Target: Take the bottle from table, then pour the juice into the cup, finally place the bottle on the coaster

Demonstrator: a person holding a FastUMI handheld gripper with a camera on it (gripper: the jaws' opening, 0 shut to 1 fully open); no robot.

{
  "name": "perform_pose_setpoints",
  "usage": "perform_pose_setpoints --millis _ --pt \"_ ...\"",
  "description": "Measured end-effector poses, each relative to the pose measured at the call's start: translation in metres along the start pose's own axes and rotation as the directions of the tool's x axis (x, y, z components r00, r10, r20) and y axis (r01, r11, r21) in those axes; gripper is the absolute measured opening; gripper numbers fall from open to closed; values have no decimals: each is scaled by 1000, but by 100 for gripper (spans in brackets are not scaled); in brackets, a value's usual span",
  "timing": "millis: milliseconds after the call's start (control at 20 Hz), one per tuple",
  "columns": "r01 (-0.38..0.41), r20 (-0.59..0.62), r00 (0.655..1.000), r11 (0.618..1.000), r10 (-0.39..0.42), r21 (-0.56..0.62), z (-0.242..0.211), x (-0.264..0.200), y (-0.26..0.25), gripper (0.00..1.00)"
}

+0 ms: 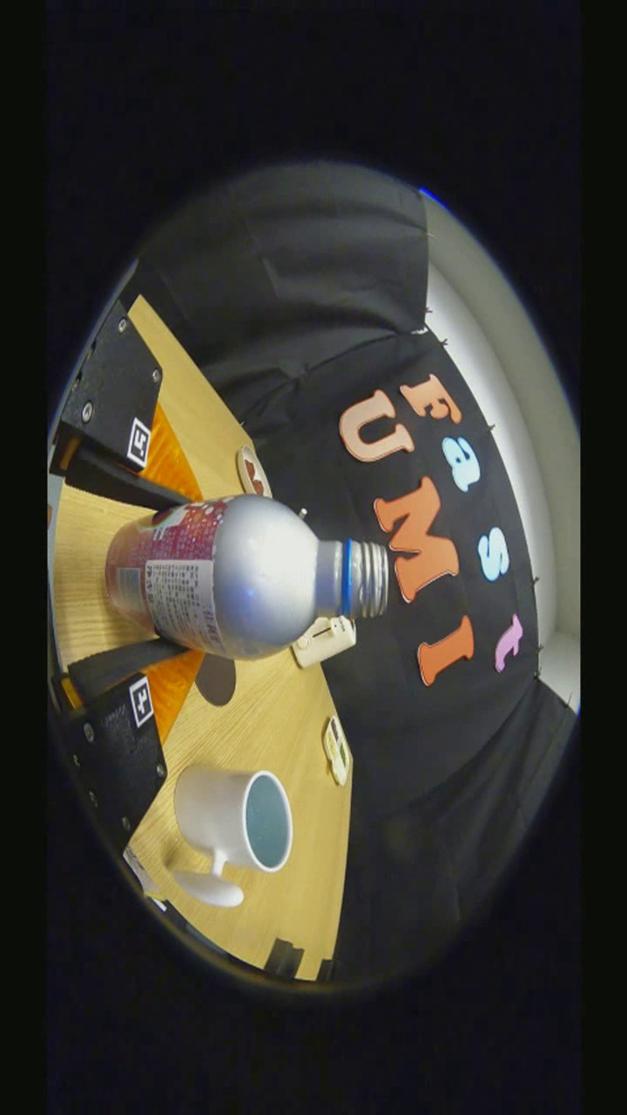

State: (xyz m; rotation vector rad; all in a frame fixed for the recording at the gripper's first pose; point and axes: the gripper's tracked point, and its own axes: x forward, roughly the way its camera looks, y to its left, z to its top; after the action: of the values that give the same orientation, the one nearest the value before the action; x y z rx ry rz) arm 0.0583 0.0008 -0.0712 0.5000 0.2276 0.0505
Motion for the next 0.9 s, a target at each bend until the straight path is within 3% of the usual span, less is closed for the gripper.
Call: perform_pose_setpoints --millis 200,400,700,900 --pt "-28 21 999 979 25 203 13 -3 2 72" --pt "-58 67 997 914 34 403 28 -6 -4 72" --pt "-45 59 998 823 14 566 34 11 -4 72" --pt "-35 47 999 739 5 673 33 8 -4 72"
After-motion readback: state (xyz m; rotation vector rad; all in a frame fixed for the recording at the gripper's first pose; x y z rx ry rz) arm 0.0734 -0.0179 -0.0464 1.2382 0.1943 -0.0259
